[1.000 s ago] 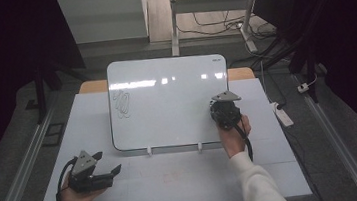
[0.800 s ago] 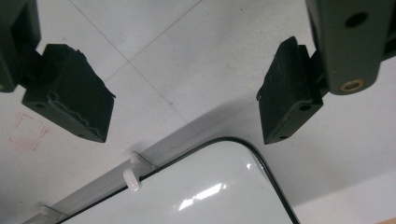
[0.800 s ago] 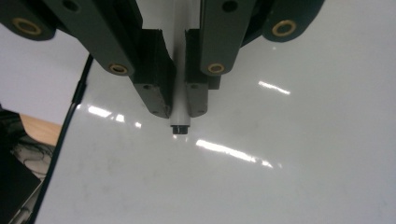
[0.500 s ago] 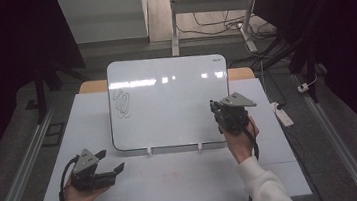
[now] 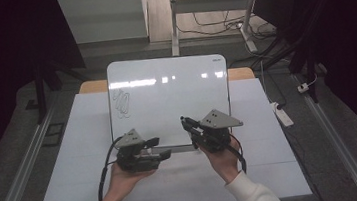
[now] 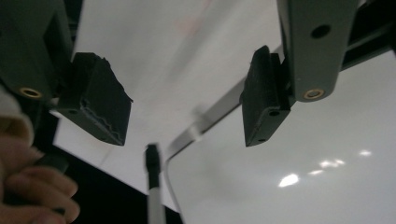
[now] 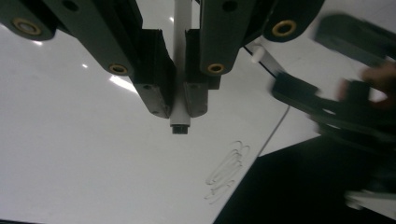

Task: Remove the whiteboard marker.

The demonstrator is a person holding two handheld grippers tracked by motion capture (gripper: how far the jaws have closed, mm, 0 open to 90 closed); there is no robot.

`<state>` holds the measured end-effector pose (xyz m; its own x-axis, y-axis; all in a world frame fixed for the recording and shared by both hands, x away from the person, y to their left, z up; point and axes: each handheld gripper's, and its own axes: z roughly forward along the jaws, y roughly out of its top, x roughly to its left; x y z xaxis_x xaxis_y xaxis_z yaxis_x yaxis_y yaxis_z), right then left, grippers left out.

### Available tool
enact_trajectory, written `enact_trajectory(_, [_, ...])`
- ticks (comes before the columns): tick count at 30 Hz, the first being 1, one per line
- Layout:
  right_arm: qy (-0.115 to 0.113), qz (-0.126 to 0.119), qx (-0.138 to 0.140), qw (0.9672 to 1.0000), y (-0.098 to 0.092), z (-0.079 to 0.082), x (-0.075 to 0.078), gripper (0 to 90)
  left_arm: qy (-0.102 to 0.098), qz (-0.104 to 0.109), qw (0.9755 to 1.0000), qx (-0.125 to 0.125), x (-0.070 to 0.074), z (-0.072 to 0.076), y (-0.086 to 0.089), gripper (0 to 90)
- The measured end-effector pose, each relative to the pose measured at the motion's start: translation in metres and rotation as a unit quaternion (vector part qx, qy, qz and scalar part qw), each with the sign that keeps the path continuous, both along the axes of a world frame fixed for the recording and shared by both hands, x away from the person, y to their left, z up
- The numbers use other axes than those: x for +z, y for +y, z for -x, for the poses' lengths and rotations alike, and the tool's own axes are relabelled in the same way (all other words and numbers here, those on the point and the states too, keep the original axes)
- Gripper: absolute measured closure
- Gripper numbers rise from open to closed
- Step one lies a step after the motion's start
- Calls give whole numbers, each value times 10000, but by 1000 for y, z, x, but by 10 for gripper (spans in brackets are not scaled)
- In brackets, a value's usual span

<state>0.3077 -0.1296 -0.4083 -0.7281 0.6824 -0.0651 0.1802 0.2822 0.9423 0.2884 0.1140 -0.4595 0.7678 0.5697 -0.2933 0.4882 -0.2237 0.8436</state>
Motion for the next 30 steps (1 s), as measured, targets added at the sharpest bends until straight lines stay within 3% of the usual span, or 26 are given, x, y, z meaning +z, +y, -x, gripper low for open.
enact_trajectory(5, [41, -170, 184, 9997, 4, 2, -3, 809, 327, 260, 9985, -359, -7, -14, -26, 396])
enact_trajectory(7, [20, -173, 199, 9997, 5, 3, -3, 809, 316, 231, 9985, -391, -7, -16, -29, 414])
enact_trajectory(8, [14, -191, 205, 9996, 6, 4, -3, 809, 296, 204, 9985, -421, -8, -17, -32, 471])
enact_trajectory(11, [8, -203, 233, 9995, 9, 5, -2, 809, 314, 270, 9980, -471, -10, -21, -39, 530])
enact_trajectory(22, [-59, -270, 332, 9991, 16, 12, -2, 808, 328, 204, 9979, -522, -13, -24, -44, 737])
enact_trajectory(30, [-84, -182, 366, 9991, 17, 12, -3, 808, 279, 39, 9985, -466, -14, -23, -45, 760])
